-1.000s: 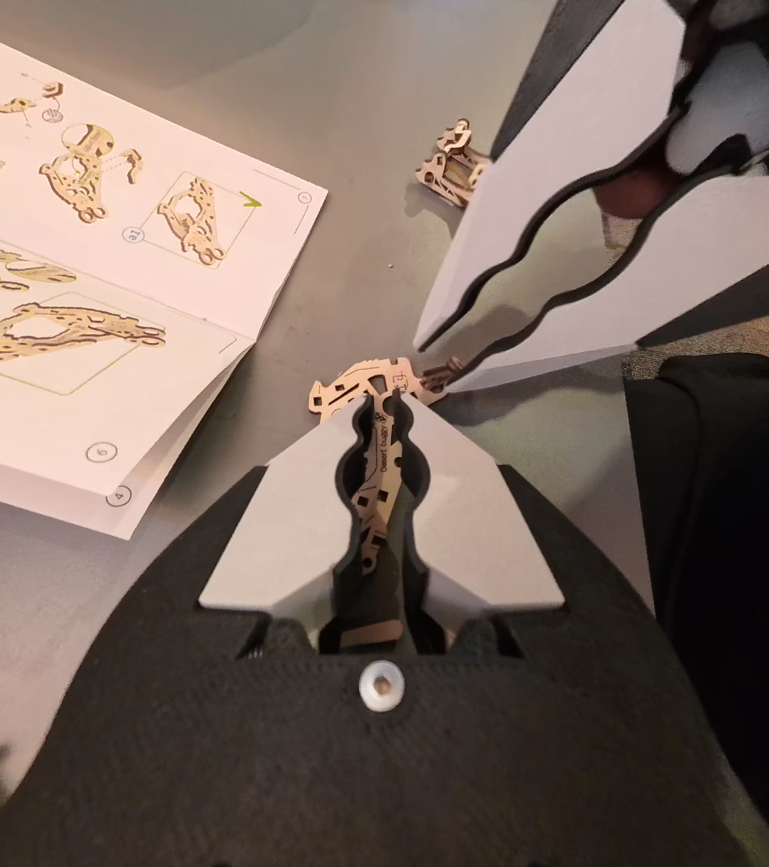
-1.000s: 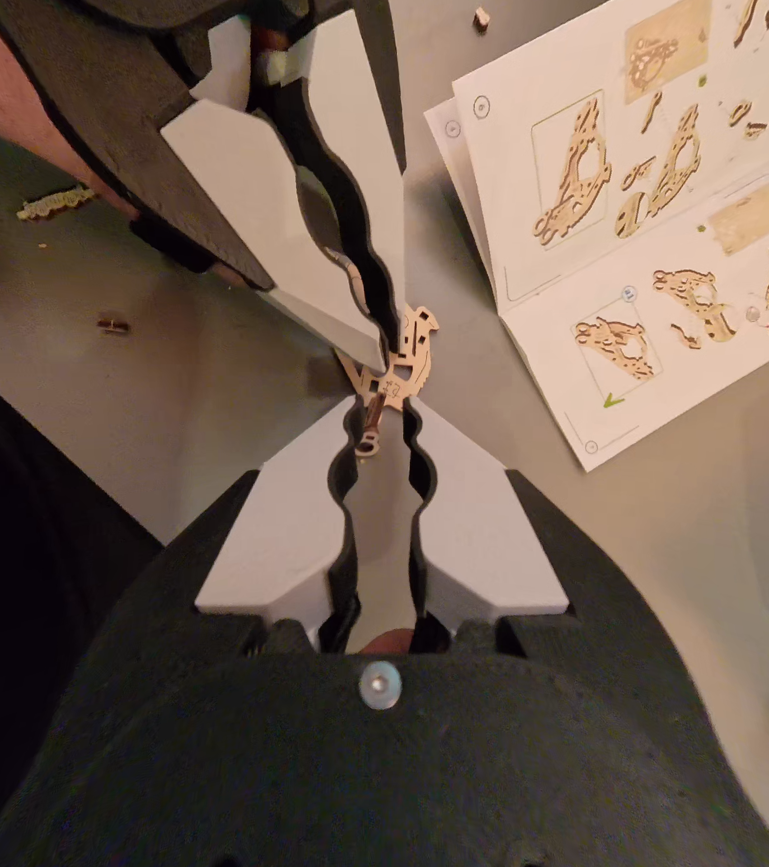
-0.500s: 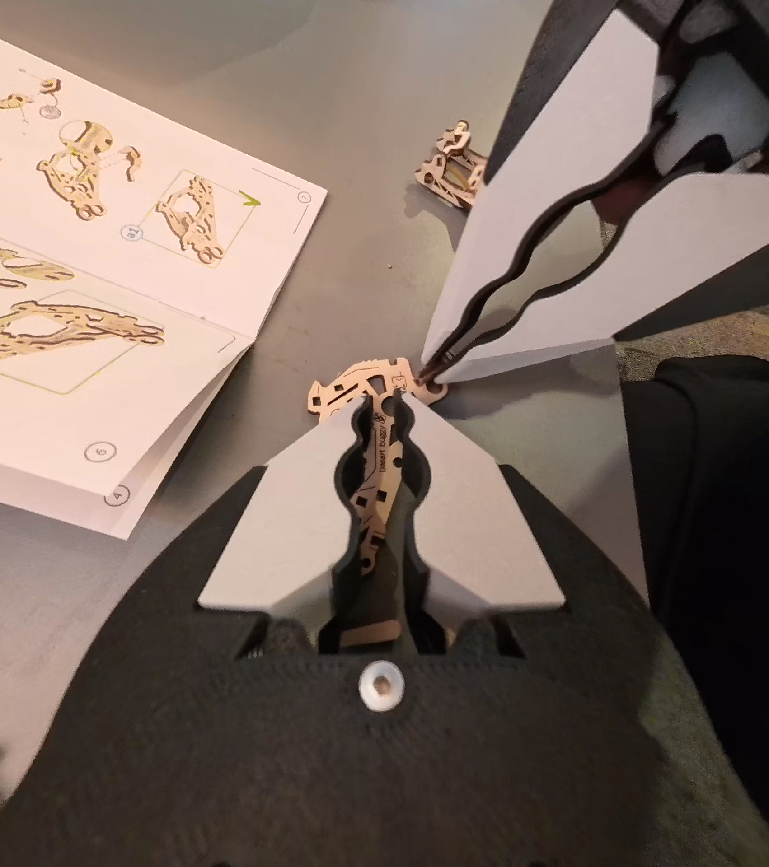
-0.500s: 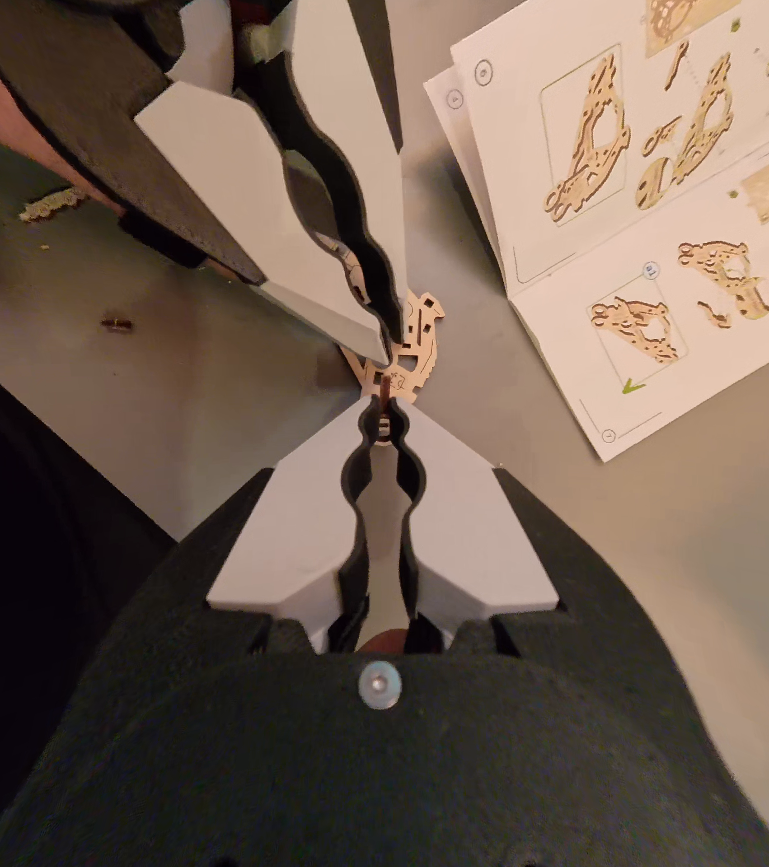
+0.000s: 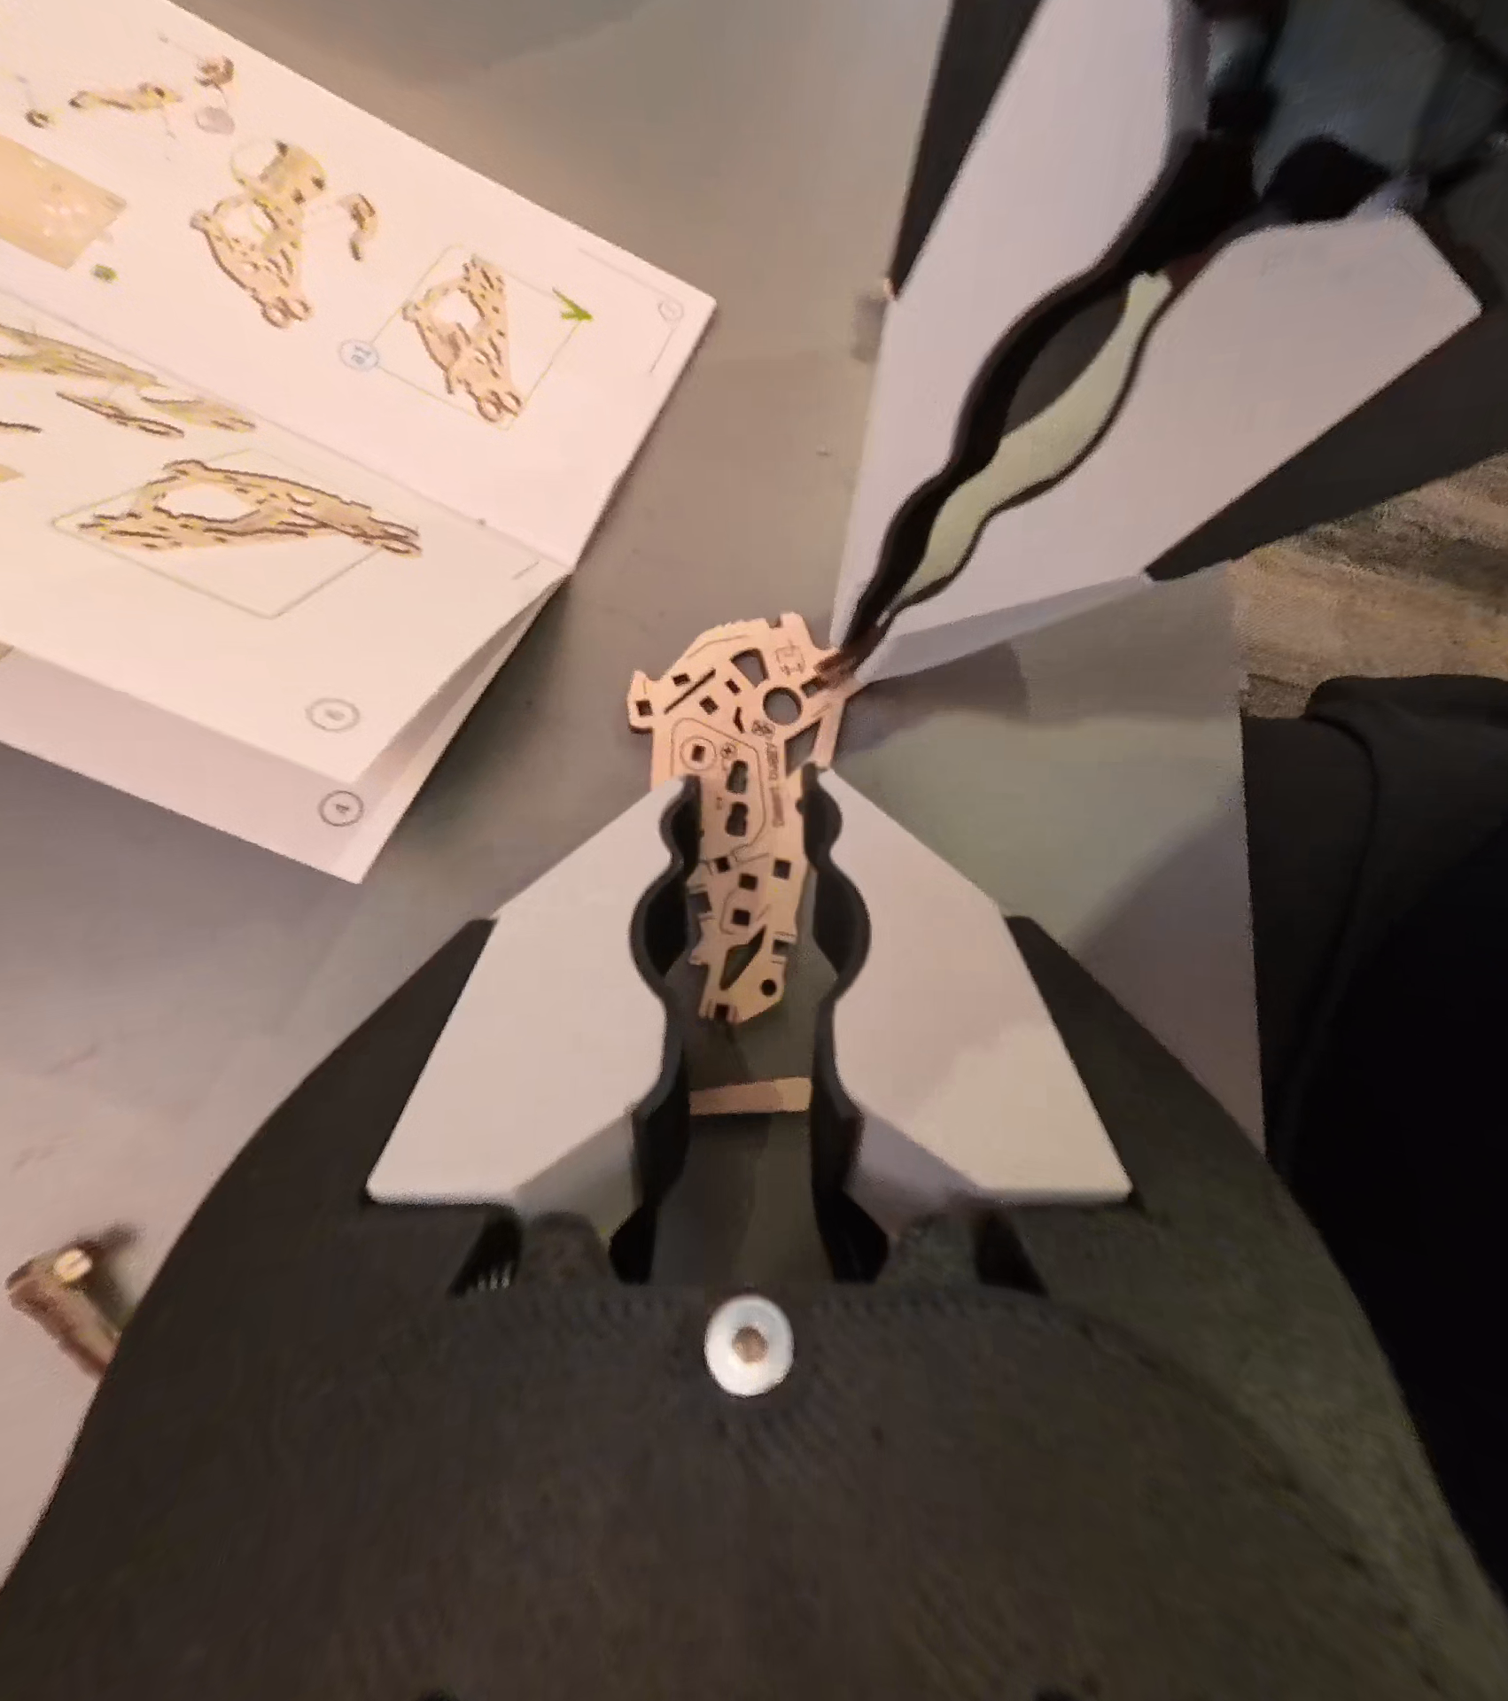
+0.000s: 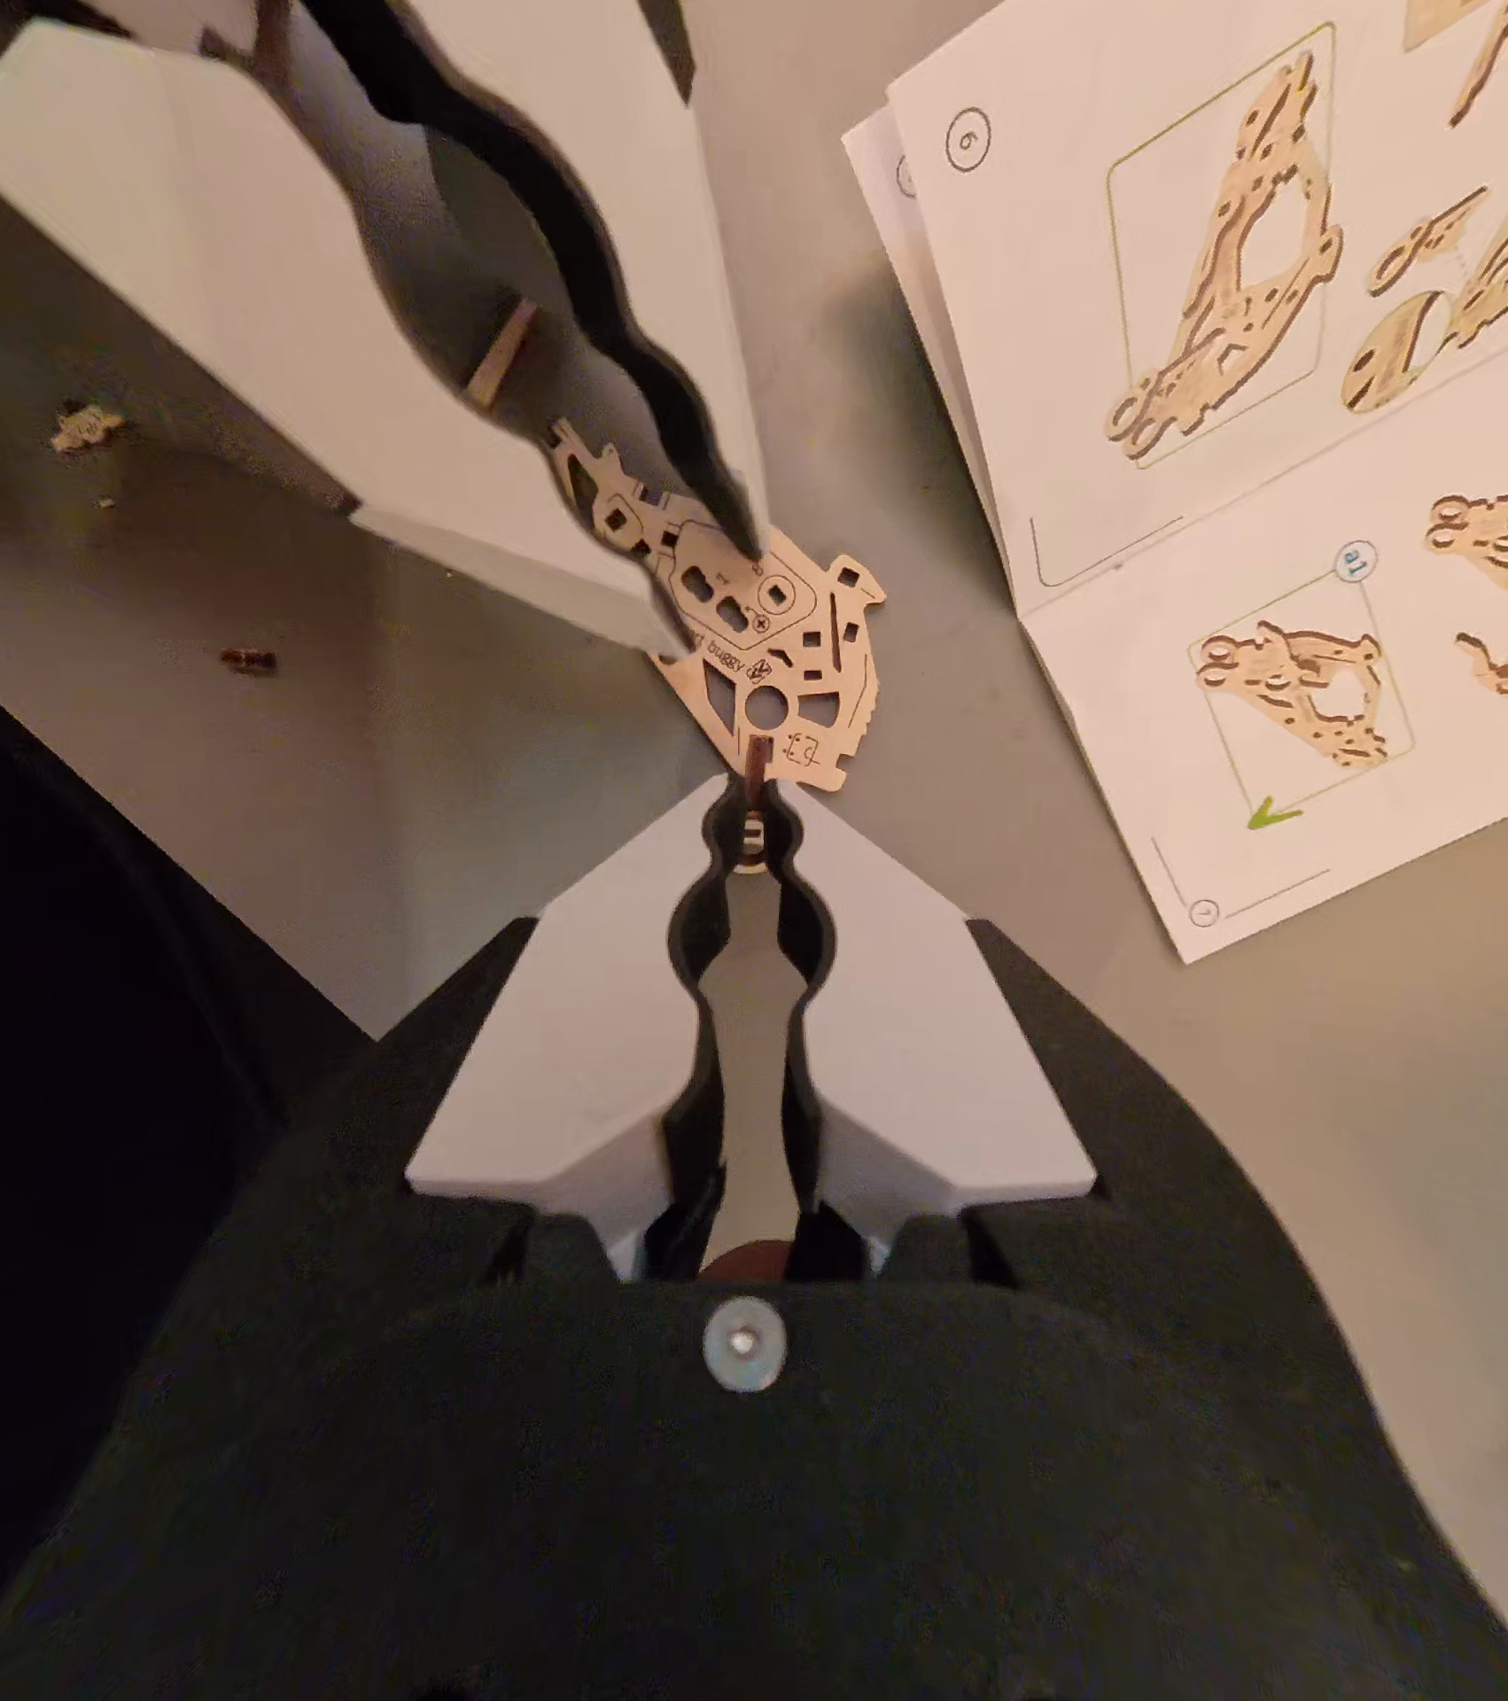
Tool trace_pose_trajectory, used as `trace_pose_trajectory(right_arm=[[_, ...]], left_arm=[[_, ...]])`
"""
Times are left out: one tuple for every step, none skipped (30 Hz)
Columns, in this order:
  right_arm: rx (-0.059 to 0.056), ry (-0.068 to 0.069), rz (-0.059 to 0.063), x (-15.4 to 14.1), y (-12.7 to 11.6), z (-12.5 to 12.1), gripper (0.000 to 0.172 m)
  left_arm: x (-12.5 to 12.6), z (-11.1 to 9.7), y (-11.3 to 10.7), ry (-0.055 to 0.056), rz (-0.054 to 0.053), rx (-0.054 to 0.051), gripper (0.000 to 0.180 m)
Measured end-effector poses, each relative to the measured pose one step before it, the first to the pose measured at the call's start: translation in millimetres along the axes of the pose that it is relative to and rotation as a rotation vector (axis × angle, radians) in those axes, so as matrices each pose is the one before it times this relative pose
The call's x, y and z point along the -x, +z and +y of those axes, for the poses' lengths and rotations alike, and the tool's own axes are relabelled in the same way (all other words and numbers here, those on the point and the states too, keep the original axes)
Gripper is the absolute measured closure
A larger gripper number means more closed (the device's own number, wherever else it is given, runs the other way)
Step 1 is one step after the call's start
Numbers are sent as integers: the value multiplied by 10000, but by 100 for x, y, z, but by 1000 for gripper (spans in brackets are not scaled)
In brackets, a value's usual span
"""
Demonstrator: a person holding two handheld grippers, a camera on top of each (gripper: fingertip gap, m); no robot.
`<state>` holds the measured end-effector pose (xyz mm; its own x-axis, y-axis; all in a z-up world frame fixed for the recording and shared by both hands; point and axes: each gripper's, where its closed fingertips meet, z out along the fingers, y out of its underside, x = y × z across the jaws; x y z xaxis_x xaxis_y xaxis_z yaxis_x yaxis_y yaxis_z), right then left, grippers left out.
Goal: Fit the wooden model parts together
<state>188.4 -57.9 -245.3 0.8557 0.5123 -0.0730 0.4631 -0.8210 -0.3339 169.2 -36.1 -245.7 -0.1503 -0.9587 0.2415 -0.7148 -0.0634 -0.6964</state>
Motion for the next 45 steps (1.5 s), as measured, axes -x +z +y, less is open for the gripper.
trace_pose_trajectory(right_arm=[[245,-127,-9,-32,86,62,171],[185,-135,-2,-6,85,-31,171],[126,-81,-7,-9,23,-113,171],[159,-65,16,-51,21,-51,171],[120,-53,22,-58,-5,-79,171],[84,-66,6,17,-23,-120,171],[79,-58,10,23,-53,-126,171],[74,-56,28,-25,-43,-129,171],[102,-62,17,-22,29,-54,171],[172,-67,1,-25,115,108,171],[146,-87,23,-22,103,114,171],[18,-65,32,-37,-21,-78,171],[98,-54,4,26,0,59,171],[125,-91,20,19,11,94,171],[96,-97,51,-8,-14,18,171],[84,-71,32,11,-2,-33,171],[76,-39,-24,1,-3,-24,171],[100,-55,-3,-70,6,25,171],[107,-52,81,-210,-7,1,171],[107,-99,75,-170,4,-12,171],[137,-123,-7,12,33,29,171],[116,-152,21,-15,5,2,171],[59,-74,18,-3,1,-58,171],[14,-38,2,-18,5,-42,171],[25,-32,-32,-5,4,21,171],[13,-41,-35,7,2,4,171],[21,-46,-20,5,7,10,171],[61,-123,24,4,3,17,171],[87,-149,44,8,17,6,171],[78,-129,40,-23,22,-18,171],[64,-108,23,-35,11,-48,171],[57,-82,14,-40,7,-67,171],[57,-109,48,-51,15,-81,171],[113,-128,24,10,13,-5,171],[79,-86,-7,-11,17,-45,171],[30,-38,-54,-11,13,-111,171],[50,-12,-93,-16,28,-44,171],[48,-10,-105,-13,8,-47,171],[47,-21,-81,-20,-3,-57,171],[95,-29,-75,-1,11,2,171],[111,-15,-75,2,-2,16,171],[130,6,-83,4,1,22,171],[135,-35,-63,1,6,10,171],[107,-20,-80,1,12,-6,171],[114,15,-128,8,0,8,171]], left_arm=[[-56,191,56,113,-91,100,160],[-16,72,-48,136,-123,52,160],[-77,69,-59,95,-37,34,159],[-128,56,-13,32,61,-7,159],[-138,40,-24,17,64,-24,157],[-87,92,-53,53,5,49,157],[10,72,-46,79,-53,29,158],[-15,18,-13,3,-5,-2,157],[-23,10,11,-2,3,2,157],[18,10,-4,38,-44,22,158],[-18,20,13,78,-39,19,157],[-78,-4,27,46,9,-2,157],[-36,-10,20,-15,18,-27,157],[-33,-14,11,4,24,-25,157],[-31,-7,-6,-23,36,-25,156],[-14,-27,-11,-13,39,-55,156],[2,50,-14,-41,52,-30,156],[-34,-8,-35,-65,61,-41,155],[-55,15,-27,-43,87,-54,156],[-126,75,-86,-32,135,-31,154],[-99,41,-149,-145,167,-66,153],[28,56,-160,-200,158,-87,152],[132,73,-203,-132,66,-63,151],[239,112,-338,-53,-45,-34,150],[136,6,-396,-25,38,-131,149],[-89,-20,-368,-63,178,-135,149],[-88,62,-239,85,75,-28,149],[-18,205,-44,226,-76,103,148],[-143,262,134,150,15,141,148],[-244,250,238,76,91,135,148],[-108,289,174,39,12,180,147],[-49,-58,-131,50,-10,-62,148],[-154,-43,-230,-45,129,-63,147],[54,-41,-269,-53,25,-103,147],[256,227,-214,-77,-83,58,146],[112,224,-145,-62,8,45,146],[-149,144,-59,-32,134,4,145],[-220,175,78,67,114,59,145],[-86,193,179,159,-26,115,143],[-74,26,157,181,-57,41,143],[-24,-60,86,31,-27,3,142],[66,-32,21,-9,-26,-18,143],[20,-31,-13,-29,16,-62,144],[10,4,-14,-75,43,-42,144],[50,-19,9,-46,0,-28,145]])
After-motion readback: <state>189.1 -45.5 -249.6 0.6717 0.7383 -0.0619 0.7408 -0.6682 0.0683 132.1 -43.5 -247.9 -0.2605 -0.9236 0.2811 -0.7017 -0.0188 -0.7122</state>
